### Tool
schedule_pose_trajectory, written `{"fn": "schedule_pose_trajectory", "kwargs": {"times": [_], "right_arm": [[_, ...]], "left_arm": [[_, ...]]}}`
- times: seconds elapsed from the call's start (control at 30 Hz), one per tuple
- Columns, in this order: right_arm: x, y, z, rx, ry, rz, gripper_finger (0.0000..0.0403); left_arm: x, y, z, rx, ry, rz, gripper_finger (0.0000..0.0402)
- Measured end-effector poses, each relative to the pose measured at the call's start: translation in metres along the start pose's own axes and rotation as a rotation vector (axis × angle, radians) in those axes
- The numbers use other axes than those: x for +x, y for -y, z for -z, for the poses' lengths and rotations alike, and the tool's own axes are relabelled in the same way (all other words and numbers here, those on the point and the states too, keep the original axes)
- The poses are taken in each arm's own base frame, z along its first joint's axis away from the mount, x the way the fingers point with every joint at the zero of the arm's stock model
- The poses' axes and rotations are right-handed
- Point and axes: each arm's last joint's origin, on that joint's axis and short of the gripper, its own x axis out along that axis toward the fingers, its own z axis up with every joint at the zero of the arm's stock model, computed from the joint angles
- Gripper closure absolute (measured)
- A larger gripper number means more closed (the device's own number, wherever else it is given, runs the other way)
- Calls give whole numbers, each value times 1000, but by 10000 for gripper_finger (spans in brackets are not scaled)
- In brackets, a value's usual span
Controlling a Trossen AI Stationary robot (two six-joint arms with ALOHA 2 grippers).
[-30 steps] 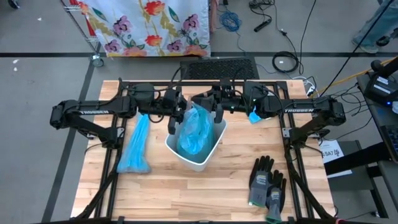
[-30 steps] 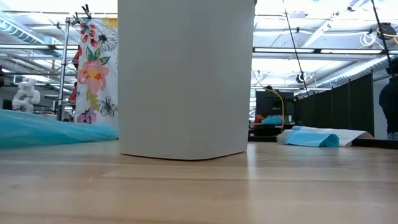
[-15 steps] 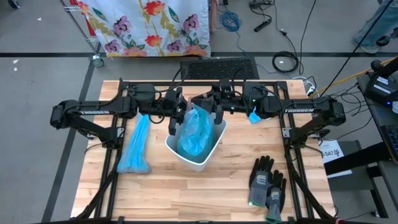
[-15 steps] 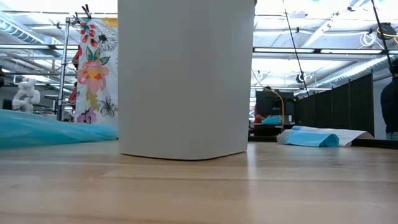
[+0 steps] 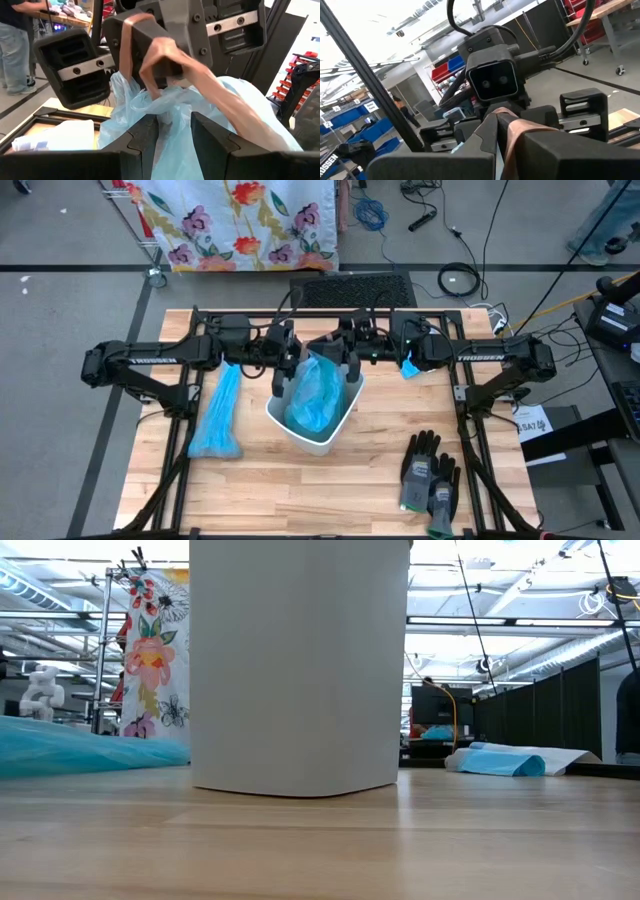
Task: Place trash/remove bag and relplace
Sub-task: Remove the blue trash bag from the white trash bin
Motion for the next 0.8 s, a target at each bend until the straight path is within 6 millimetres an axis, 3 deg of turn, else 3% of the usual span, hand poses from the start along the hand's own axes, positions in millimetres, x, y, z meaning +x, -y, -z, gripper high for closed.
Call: {"fn": "schedule_pose_trajectory", "kwargs": {"times": [0.8], "right_arm": [[0, 1, 4, 4, -57, -25, 403]], "left_arm": [[0, 0, 0, 0, -1, 0, 279]]}}
